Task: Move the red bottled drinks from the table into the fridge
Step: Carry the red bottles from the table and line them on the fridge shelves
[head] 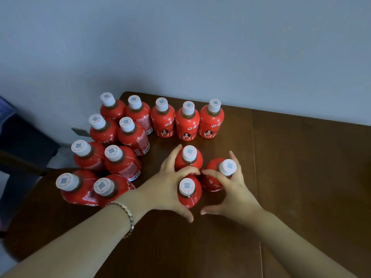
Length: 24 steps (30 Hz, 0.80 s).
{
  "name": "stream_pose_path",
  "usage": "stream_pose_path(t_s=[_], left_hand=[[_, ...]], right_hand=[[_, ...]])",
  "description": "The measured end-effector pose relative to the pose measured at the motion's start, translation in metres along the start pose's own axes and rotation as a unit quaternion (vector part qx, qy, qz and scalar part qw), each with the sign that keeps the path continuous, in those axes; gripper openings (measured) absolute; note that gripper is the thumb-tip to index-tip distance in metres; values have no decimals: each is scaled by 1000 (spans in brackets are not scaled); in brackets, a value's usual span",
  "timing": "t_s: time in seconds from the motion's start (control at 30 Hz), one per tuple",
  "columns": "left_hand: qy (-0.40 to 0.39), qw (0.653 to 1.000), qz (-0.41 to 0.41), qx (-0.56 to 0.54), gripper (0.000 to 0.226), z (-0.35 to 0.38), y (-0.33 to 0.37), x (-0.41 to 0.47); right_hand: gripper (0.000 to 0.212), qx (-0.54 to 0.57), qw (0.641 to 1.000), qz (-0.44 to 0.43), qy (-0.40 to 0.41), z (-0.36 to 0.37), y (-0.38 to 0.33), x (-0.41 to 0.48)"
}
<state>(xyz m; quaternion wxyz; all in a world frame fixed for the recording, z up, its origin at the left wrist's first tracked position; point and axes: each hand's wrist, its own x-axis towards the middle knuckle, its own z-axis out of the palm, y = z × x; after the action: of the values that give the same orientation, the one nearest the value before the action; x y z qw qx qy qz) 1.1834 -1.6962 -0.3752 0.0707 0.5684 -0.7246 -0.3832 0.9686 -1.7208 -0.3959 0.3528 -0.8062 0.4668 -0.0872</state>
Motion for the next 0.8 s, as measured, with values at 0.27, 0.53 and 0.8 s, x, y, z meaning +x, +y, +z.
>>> stream_pose_path(t_s=[0.27, 0.53, 0.8], left_hand=[[-16, 996, 37, 81, 101, -4, -15, -1], [92, 987, 118, -53, 95, 27, -30, 13], [225, 954, 169, -100, 102, 57, -38, 20]], right_hand=[[92, -171, 985, 1, -26, -9, -10, 5], [87, -46, 994, -76, 69, 16, 10, 2], [87, 61, 967, -131, 211, 43, 25, 0]])
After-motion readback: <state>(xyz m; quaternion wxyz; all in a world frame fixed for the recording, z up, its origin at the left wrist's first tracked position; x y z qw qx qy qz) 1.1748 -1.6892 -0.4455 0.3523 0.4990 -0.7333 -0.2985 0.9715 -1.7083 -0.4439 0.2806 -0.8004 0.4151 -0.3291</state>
